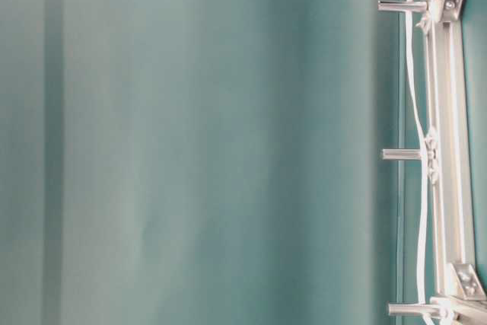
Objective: Move the cable alternately left and right between 8 pins so it hooks onto each one.
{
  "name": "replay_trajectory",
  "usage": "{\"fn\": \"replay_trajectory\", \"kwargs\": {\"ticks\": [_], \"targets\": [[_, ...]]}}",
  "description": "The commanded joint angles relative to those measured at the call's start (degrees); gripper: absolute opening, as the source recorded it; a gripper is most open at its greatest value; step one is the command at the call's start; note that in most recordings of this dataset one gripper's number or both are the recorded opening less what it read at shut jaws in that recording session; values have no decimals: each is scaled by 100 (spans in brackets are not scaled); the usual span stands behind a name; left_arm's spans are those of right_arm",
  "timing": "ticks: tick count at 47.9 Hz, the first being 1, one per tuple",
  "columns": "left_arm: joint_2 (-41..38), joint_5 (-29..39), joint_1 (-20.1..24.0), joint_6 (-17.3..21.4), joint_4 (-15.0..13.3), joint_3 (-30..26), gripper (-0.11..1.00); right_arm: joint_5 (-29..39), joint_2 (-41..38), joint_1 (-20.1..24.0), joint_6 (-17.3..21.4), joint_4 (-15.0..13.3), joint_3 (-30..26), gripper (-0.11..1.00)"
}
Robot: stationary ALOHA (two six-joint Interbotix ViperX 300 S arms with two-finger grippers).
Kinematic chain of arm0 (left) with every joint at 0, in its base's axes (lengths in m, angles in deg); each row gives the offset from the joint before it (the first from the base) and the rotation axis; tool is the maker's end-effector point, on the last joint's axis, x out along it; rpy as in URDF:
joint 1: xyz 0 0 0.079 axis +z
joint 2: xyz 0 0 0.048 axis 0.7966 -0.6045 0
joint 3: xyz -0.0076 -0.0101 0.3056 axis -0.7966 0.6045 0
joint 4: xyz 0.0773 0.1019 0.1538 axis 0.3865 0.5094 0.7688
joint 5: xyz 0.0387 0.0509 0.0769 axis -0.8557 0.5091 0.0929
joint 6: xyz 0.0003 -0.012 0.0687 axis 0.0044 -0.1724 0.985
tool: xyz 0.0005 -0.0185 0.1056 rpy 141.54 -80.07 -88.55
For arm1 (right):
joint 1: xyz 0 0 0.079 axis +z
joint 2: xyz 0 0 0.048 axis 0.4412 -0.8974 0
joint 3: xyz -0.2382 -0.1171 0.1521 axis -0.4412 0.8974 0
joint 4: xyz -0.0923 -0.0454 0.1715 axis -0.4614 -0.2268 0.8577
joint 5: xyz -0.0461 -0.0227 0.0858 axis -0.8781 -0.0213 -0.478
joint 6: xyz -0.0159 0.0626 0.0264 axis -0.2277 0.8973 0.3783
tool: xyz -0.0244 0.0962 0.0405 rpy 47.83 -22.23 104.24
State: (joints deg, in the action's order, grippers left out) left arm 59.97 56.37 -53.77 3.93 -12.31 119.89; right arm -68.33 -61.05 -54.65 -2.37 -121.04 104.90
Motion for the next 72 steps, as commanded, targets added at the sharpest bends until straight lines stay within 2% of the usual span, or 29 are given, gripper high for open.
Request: {"fn": "replay_trajectory", "kwargs": {"ticks": [1, 10, 15, 40, 43, 50, 52, 58, 66, 72], "targets": [[-35, -26, -18, -18, 26, -149, 1, -105, 88, 18, 352, 44, -44, 16], [-35, -26, -9, -18, 26, -149, 1, -149, 88, 18, 1266, 79, -53, 16], [-35, -26, -18, -18, 26, -149, 1, -141, 88, 18, 1556, 79, -44, 16], [-35, -26, -9, -18, 26, -149, 1, -237, 88, 18, 1635, 79, -44, 16], [-35, -26, -9, -18, 18, -149, 1, -229, 88, 18, 1652, 88, -35, 24], [-35, -26, -9, -18, 26, -149, 1, -202, 97, 18, 1652, 167, -44, 68], [-35, -35, -9, -18, 26, -149, 1, -202, 123, 18, 1652, 167, -44, 75], [-35, -26, -9, -18, 26, -149, 1, -202, 246, 18, 1644, 167, -18, 71], [-35, -26, -18, -18, 26, -141, 1, -220, 615, 18, 1652, 176, 70, 71], [-35, -26, -9, -18, 26, -149, 1, -229, 1107, 18, 1652, 299, 272, 71]]}}
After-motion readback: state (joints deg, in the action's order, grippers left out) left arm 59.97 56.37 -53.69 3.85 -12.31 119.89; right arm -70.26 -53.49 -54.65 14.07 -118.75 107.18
